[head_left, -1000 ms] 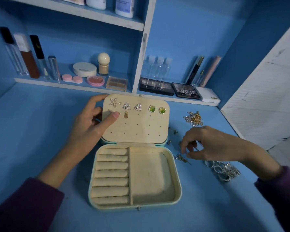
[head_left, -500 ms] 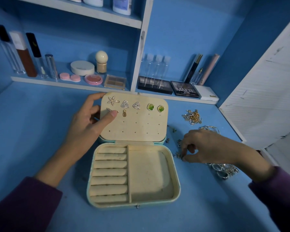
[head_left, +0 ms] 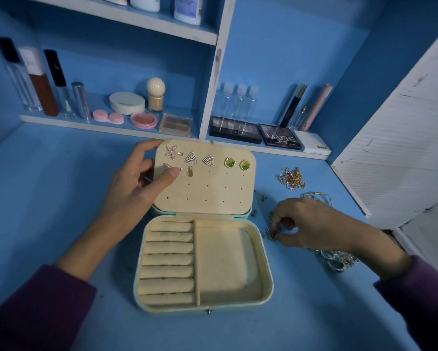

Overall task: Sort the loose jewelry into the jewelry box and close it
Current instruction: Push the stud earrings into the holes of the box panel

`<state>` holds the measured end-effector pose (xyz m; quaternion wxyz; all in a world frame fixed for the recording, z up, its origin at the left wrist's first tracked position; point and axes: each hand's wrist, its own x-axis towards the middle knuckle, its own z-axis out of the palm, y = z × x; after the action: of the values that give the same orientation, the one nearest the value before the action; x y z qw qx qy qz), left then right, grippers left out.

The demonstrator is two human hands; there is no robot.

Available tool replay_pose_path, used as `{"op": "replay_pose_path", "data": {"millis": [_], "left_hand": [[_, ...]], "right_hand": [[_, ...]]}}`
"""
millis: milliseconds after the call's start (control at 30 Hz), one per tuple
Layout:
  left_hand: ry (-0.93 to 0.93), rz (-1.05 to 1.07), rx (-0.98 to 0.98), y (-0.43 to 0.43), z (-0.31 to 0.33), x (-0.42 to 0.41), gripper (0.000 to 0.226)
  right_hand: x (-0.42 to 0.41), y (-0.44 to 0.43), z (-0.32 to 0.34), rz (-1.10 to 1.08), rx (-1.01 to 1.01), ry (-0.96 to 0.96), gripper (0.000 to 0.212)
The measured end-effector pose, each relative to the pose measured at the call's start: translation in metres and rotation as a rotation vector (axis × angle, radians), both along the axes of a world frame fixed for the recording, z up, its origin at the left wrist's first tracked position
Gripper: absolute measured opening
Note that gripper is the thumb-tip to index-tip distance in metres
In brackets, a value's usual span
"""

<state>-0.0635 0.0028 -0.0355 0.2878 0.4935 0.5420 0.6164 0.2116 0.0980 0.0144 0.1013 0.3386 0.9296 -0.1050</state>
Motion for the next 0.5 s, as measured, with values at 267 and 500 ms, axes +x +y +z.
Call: {"op": "replay_pose_path", "data": {"millis": [267,500], "left_hand": [[0.001,-0.008,0.005,-0.0005,-0.0006,-0.0006,0.039],[-0.004,-0.010,0.009,-0.0007,-0.0008,-0.0008,0.042]], "right_hand": [[0.0013,-0.0033,-0.0035,-0.004,0.014,0.018,0.009],[0.0038,-0.0066,-0.0055,0.049,0.071,0.068,0.008]]}}
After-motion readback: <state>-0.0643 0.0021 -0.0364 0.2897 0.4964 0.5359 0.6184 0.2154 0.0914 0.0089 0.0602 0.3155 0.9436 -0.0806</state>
